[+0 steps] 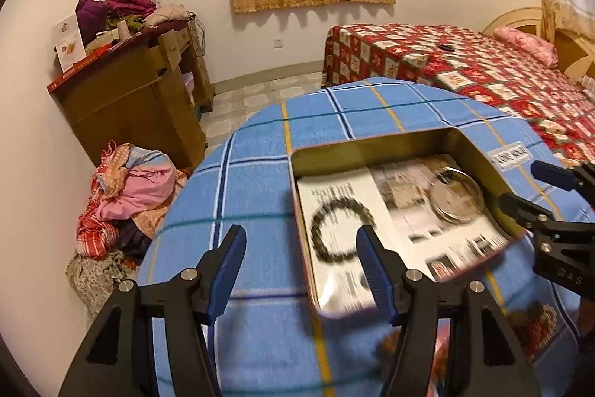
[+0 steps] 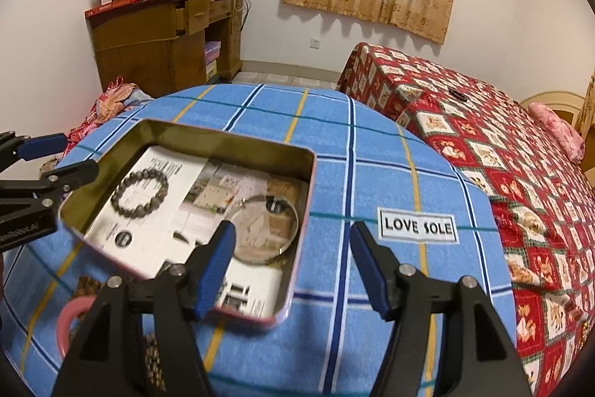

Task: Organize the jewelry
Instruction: 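Withdraw both tools from the tin back toward the jewelry pile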

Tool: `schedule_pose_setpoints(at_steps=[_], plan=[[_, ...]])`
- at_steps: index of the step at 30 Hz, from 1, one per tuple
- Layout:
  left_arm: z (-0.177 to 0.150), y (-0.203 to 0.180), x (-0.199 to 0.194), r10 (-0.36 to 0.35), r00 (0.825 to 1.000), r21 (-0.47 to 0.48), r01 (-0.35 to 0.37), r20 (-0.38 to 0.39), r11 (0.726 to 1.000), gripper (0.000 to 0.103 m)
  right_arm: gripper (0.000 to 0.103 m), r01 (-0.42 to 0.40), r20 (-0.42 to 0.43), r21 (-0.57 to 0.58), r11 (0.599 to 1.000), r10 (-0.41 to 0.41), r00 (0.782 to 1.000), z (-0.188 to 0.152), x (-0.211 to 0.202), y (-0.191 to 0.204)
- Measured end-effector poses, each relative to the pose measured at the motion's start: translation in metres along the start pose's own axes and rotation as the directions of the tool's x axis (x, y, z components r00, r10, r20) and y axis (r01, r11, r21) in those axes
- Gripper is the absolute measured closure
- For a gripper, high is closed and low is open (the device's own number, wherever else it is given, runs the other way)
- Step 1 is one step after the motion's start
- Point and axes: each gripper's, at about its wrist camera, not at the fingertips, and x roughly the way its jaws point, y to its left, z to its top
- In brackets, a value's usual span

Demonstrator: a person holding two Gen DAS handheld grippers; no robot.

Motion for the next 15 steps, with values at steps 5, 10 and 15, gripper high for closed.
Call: schedule_pose_setpoints(at_steps=[5, 10, 15], plan=[[-0.025, -0.008, -0.021, -0.042, 0.999, 0.007, 0.042, -0.01, 0.999, 0.041, 0.032, -0.009, 0.001, 0.026, 1.0, 0.009, 1.0, -0.019, -0.014, -0.003], [-0.047, -0.019, -0.038, -0.085, 0.996, 0.01, 0.085, -0.028, 0.996, 0.041, 0.027, -0.005, 0.009, 0.031, 0.999, 0.005, 1.0, -0.038, -0.033, -0.003], [-0.06, -0.031, -0.041, -0.12, 0.991, 0.016, 0.121, -0.051, 0.993, 0.041, 0.023, -0.011, 0.01, 0.053, 0.999, 0.01, 1.0, -0.053, -0.042, -0.003]])
